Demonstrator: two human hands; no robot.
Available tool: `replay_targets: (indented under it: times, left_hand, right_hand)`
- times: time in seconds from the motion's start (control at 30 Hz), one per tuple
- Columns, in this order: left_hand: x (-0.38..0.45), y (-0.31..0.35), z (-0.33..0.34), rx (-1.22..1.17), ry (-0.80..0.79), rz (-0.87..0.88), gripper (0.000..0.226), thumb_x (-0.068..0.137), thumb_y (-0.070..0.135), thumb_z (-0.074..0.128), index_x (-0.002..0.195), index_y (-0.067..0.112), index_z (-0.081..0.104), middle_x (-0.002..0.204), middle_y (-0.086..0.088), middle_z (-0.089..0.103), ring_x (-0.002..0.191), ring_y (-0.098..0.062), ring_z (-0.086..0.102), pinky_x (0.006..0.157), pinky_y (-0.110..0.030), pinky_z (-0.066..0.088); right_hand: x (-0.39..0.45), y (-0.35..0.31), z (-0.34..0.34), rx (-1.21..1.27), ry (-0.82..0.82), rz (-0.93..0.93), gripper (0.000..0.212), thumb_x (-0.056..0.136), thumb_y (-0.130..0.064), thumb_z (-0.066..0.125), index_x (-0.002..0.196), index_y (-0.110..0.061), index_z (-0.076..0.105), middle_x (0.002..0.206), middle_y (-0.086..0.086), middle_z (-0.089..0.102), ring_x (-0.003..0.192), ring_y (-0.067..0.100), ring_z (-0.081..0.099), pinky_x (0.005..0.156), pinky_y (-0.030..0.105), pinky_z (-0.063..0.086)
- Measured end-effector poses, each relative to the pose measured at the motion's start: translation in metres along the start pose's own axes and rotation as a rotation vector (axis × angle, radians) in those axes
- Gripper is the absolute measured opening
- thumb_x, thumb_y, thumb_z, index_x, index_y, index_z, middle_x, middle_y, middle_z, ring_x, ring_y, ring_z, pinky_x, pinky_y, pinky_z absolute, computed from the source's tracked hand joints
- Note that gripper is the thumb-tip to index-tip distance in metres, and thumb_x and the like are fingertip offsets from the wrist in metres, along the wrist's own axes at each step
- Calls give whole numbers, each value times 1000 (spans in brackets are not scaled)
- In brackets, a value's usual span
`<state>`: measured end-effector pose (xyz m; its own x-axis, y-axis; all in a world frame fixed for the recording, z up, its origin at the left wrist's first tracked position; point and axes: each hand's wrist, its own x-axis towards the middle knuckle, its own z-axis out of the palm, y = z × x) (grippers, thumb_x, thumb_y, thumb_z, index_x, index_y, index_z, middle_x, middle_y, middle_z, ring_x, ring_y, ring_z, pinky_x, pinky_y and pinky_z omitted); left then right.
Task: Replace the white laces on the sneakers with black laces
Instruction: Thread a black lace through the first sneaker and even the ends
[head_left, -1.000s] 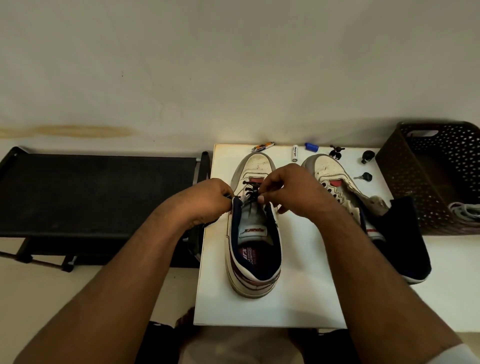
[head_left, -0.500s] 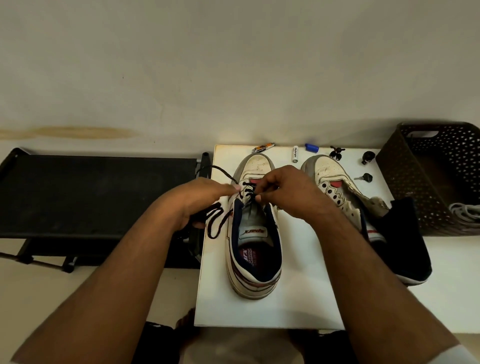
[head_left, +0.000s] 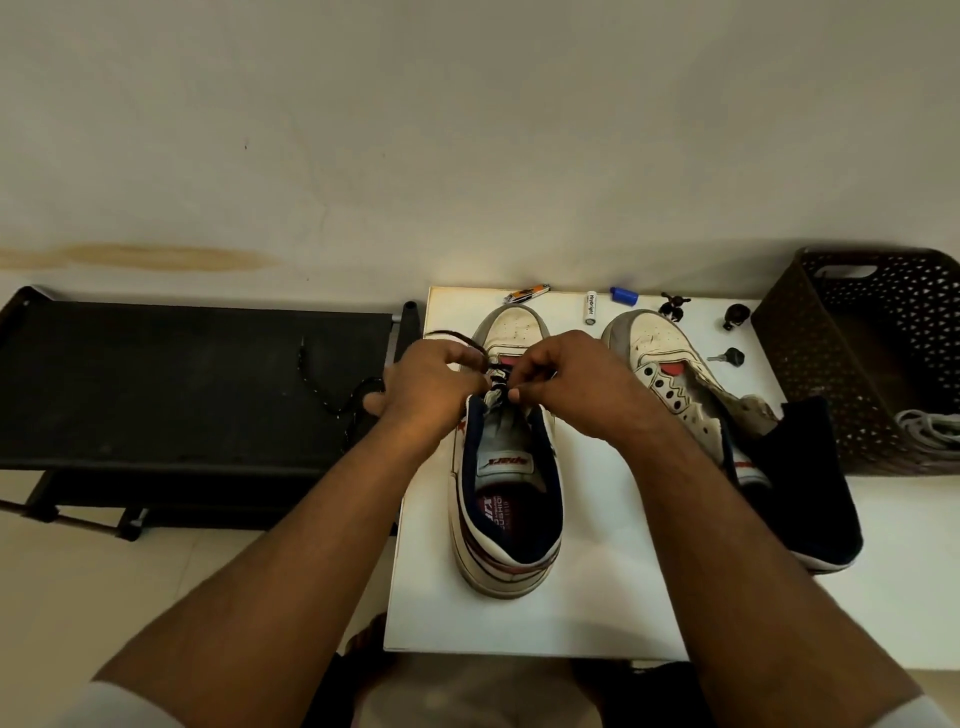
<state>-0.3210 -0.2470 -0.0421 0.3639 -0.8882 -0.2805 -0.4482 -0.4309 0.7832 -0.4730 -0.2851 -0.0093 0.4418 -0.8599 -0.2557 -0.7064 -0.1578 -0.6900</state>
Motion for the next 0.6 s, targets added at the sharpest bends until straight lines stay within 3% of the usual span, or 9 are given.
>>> replay_targets:
  times: [0.07,0.13,0.23,0.27,0.33,0.43,0.53,0.6]
  left_hand:
    - [-3,8,0,-260,-31,49,11,68,20,73,72,30,73,95,9,70,101,-17,61,85,-45,51]
    - [-8,20,-6,-384,-123,149,20,76,-3,64,73,16,70,82,3,69,84,-8,64,74,-23,50]
    - [-19,38,-23,-497,-312,324,17,85,-5,55,80,7,66,71,-2,63,66,-3,60,62,-10,45]
    - [-20,40,-28,-523,-363,369,15,88,1,56,81,7,67,69,-4,61,63,-6,58,61,-11,45]
    - [-22,41,-34,-547,-406,440,13,88,14,61,80,11,71,69,-6,62,59,-11,52,61,-17,45]
    - [-20,41,-41,-586,-291,461,10,78,17,73,77,8,70,64,0,63,57,-8,51,61,-17,44]
    - [-15,37,-53,-567,-179,396,14,74,23,72,76,9,70,61,3,62,58,-6,53,57,-14,42]
    - [-10,32,-58,-498,-147,327,11,80,21,72,76,11,71,62,0,62,56,-8,50,53,-17,38]
  right_hand:
    - [2,2,2,-21,55,-6,10,80,-14,73,85,-22,68,86,-3,65,85,14,61,67,18,45]
    - [3,4,4,-17,204,-45,33,75,-15,77,102,-24,60,103,-2,56,92,14,56,75,25,49]
    - [1,4,0,111,269,-211,83,70,-10,79,139,-36,40,146,0,33,126,7,38,100,29,40]
    - [0,3,-1,128,241,-260,81,72,-10,78,139,-37,41,154,-1,24,134,3,27,107,30,32]
    - [-1,0,-1,191,190,-281,52,75,-10,77,121,-29,60,157,-6,23,142,6,19,113,31,20]
    - [-1,-1,-4,348,172,-211,19,82,-13,72,100,-12,67,143,-7,48,137,11,37,113,35,27]
    - [-5,-4,-11,728,118,-236,4,89,1,60,91,-1,57,93,4,72,93,18,67,85,31,52]
    - [-6,-7,-16,926,174,-276,14,86,6,57,84,-8,54,67,1,66,67,20,64,71,29,52]
